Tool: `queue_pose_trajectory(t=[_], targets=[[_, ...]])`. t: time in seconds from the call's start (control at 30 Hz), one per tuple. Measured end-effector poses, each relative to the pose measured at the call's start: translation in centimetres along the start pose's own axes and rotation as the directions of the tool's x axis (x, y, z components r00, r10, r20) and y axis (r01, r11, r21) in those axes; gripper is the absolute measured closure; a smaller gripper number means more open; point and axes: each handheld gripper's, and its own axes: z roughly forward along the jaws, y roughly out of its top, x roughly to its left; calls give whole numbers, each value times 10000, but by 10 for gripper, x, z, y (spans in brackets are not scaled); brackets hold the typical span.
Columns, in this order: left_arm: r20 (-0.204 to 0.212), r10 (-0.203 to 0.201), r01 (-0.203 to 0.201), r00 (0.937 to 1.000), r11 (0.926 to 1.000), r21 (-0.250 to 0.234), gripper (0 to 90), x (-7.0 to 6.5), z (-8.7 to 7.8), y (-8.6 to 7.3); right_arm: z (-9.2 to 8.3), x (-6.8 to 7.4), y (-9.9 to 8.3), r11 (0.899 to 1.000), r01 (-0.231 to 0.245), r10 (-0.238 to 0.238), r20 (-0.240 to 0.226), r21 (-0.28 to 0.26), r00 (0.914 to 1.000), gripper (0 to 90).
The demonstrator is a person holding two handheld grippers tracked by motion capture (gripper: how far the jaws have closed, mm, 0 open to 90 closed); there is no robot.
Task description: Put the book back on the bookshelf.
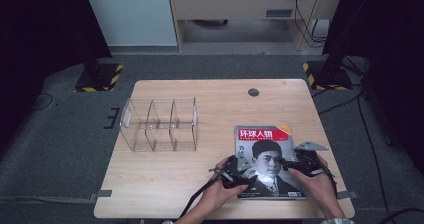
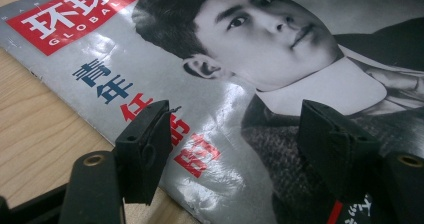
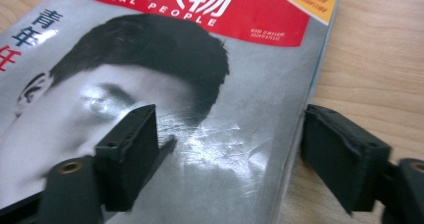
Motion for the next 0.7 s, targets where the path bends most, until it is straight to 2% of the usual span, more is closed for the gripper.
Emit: queue_pose_trajectory(t=[0.13,0.17,0.23,0.37,0.4,0.57,0.7], targets=[[22,11,-10,10000,10000,-59,291,0,0,-1,-11,0,4,9984,-251,237,-276,-508,9993,365],[22,11,-10,10000,10000,-59,291,0,0,-1,-11,0,4,9984,-251,237,-276,-508,9993,365],[21,19,-19,10000,10000,-59,291,0,0,0,-18,4,7,9967,-78,49,-359,-811,9993,433],[23,14,-14,10000,10000,-62,291,0,0,-1,-24,11,10,9942,72,-136,-584,-1071,9982,482],[24,11,-11,10000,10000,-63,291,0,0,-1,-26,14,11,9937,135,-231,-851,-1117,9961,505],[20,14,-14,10000,10000,-64,291,0,1,0,-22,20,9,9944,429,-527,-1018,-960,9934,500],[13,22,-22,10000,10000,-66,291,0,1,0,-16,23,8,9963,492,-563,-1024,-704,9931,417]])
